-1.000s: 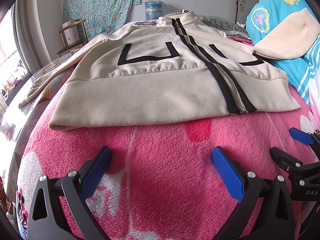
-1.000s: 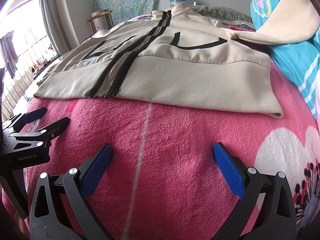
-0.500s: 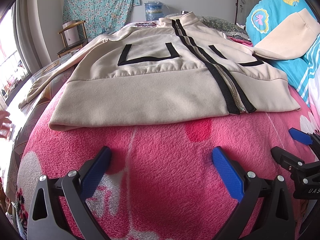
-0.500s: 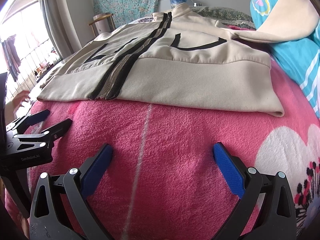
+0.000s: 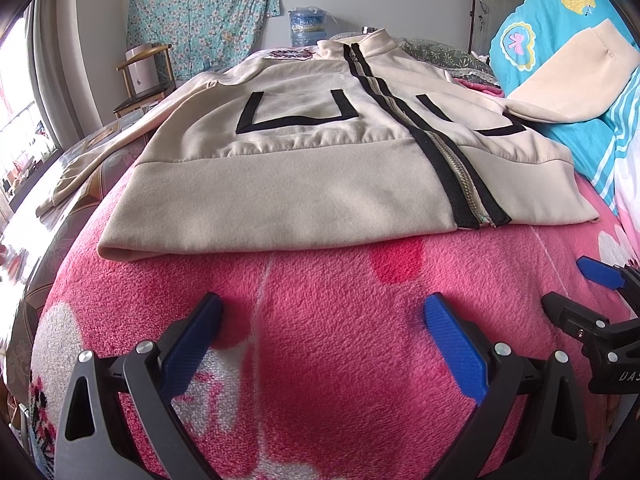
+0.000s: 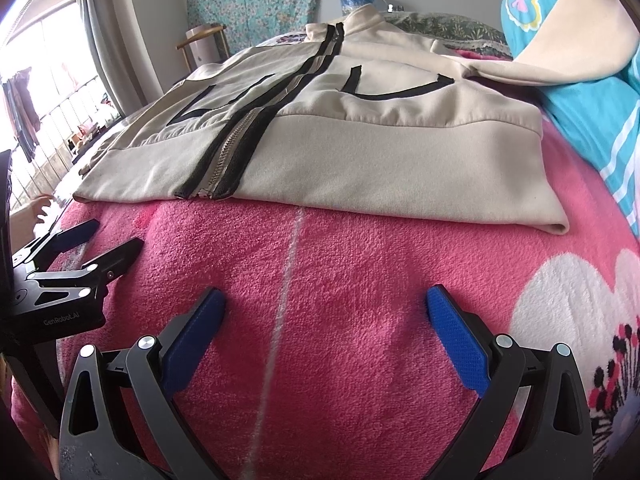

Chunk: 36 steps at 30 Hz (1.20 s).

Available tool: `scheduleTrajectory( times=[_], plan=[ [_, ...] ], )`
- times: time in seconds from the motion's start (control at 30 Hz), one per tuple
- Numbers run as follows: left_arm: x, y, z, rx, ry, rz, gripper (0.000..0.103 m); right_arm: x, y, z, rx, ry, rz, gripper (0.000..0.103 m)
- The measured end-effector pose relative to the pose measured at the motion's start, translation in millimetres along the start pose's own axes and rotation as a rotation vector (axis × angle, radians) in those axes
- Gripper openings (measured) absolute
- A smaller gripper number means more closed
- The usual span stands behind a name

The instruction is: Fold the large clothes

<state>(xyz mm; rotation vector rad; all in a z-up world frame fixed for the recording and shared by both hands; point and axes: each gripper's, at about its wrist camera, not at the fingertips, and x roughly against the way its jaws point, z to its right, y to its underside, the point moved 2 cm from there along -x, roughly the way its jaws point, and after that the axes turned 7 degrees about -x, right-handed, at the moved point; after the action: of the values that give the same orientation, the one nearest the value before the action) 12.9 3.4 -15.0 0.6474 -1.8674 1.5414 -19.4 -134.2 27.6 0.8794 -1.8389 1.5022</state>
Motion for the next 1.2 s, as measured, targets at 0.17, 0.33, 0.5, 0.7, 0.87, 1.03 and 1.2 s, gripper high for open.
scheduleTrajectory(
  times=[0.17, 0.33, 0.5, 0.7, 0.87, 1.03, 1.2],
  plan=[
    [-1, 1, 0, 0.001, 0.002, -0.009, 0.099, -1, -1, 2, -0.007, -0.006, -0.002, 0.097],
    [-2, -1, 0, -0.002, 0.001, -0.021, 0.099, -2, 0, -1, 0.013, 0.023, 0.001, 0.097],
    [0, -2, -1, 0.0, 0.002, -0.017, 0.099, 1, -3, -7, 0.001, 0.009, -0.012, 0.096],
    [-3, -8, 4, -0.024, -0.026, -0.041, 0.099, 21, -11, -8, -0.03, 0.002, 0.024, 0.096],
    [15, -14, -20, 0.071, -0.061, -0.023, 0.099, 50, -35, -7, -0.092, -0.041, 0.093, 0.096],
    [51, -28, -67, 0.118, -0.115, 0.089, 0.099, 60, -90, -31, -0.125, -0.123, 0.144, 0.096],
    [39, -39, -177, 0.337, -0.148, 0.035, 0.099, 15, -158, -88, -0.062, -0.186, 0.099, 0.096]
  ],
)
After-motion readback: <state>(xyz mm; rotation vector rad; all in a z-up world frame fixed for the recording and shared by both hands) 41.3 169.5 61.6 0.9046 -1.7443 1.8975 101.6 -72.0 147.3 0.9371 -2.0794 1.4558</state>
